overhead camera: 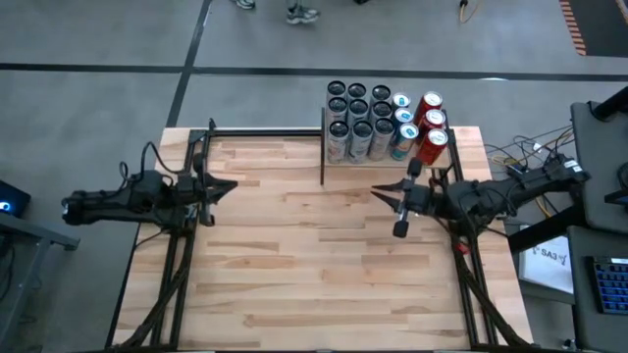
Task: Place canned beverage on shelf
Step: Return to Home Position
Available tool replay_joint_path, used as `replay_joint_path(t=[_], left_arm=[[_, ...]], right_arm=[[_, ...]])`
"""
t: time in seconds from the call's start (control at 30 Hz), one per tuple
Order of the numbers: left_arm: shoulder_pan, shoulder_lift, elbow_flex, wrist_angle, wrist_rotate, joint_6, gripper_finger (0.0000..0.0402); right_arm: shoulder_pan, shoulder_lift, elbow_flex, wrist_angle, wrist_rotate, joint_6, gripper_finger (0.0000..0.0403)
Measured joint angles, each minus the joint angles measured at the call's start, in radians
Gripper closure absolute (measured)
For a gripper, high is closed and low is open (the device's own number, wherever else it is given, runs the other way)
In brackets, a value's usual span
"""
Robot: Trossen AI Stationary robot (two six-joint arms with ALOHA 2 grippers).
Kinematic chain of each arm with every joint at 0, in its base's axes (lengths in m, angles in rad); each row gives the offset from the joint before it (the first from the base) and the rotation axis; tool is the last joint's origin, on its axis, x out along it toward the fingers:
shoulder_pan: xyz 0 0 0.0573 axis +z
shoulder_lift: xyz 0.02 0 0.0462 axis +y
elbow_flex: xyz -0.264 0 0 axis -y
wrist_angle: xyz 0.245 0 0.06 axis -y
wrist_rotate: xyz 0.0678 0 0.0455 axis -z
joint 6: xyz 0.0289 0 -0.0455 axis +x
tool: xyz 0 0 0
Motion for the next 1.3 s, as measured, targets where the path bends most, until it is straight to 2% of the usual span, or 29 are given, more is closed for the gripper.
replay_joint_path(t=[0.17, 0.27, 0.43, 0.7, 1.3], left_arm=[[0.001, -0.045, -0.034, 0.005, -0.044, 0.016, 0.0401], [0.005, -0.065, -0.042, 0.005, -0.056, 0.016, 0.0401], [0.006, -0.086, -0.052, 0.005, -0.059, 0.038, 0.0401], [0.006, -0.081, -0.065, 0.004, -0.063, 0.039, 0.0401], [0.006, -0.083, -0.080, 0.013, -0.063, 0.061, 0.0402]], right_arm=[[-0.131, 0.003, 0.000, 0.037, -0.199, -0.009, 0.0370], [-0.204, 0.003, -0.006, 0.044, -0.235, 0.006, 0.0369], [-0.273, -0.001, -0.044, 0.047, -0.239, 0.025, 0.0370], [-0.281, -0.050, -0.120, 0.065, -0.244, 0.065, 0.0369], [-0.281, -0.296, -0.278, 0.108, -0.242, 0.091, 0.0369]])
